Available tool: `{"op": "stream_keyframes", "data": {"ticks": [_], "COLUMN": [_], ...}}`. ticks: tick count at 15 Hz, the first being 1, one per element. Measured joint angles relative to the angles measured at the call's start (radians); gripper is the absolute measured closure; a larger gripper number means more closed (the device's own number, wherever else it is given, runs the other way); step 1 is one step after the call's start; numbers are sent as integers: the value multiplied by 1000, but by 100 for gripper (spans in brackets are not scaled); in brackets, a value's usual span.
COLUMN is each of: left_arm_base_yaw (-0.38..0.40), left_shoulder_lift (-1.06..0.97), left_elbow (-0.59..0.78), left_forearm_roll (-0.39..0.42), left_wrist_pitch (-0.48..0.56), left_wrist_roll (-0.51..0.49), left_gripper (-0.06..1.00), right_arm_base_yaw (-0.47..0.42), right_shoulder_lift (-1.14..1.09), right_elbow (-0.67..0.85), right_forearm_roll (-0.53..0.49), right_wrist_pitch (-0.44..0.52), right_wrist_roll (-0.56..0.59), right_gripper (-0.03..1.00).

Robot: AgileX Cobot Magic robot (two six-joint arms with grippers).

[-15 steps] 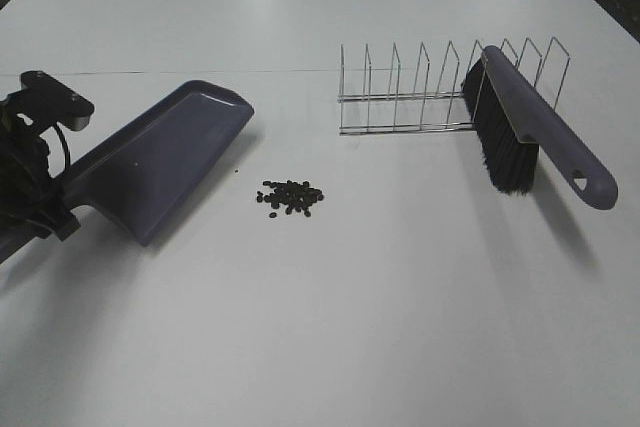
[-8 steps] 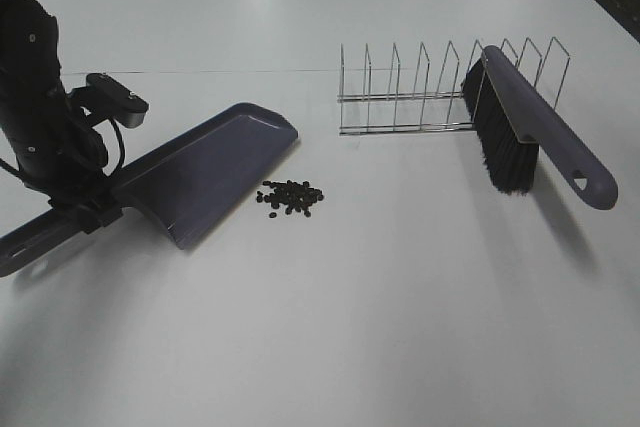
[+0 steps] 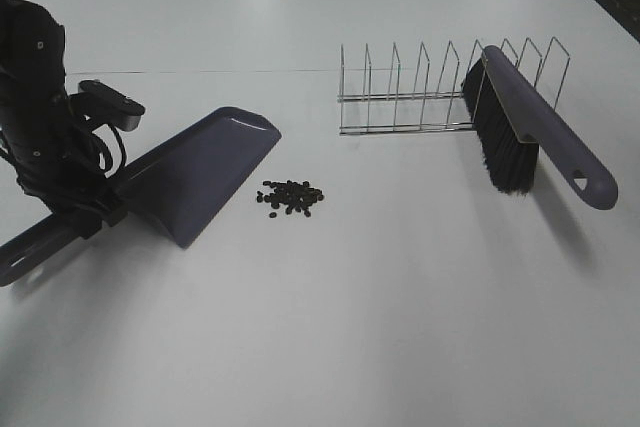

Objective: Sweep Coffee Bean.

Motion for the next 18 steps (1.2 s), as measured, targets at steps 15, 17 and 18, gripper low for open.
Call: {"op": "stream_keyframes", "data": {"ticks": [15, 17, 18], "left_arm_base_yaw": [0, 0, 0], "left_shoulder_lift": [0, 0, 0], "left_elbow": [0, 0, 0], "left_forearm_roll": [-95, -95, -95], "left_wrist_pitch": [-3, 0, 1], "left_wrist_roll": [8, 8, 8], "left_gripper": [63, 63, 63], "right_arm_base_yaw": [0, 0, 0], "right_shoulder_lift": [505, 549, 572], "right_elbow": [-253, -253, -253], "right_forearm_roll": [74, 75, 76], "right_wrist_pitch": [-88, -137, -164], "right_wrist_roll": [-39, -39, -40], "right_gripper": [5, 5, 5]}}
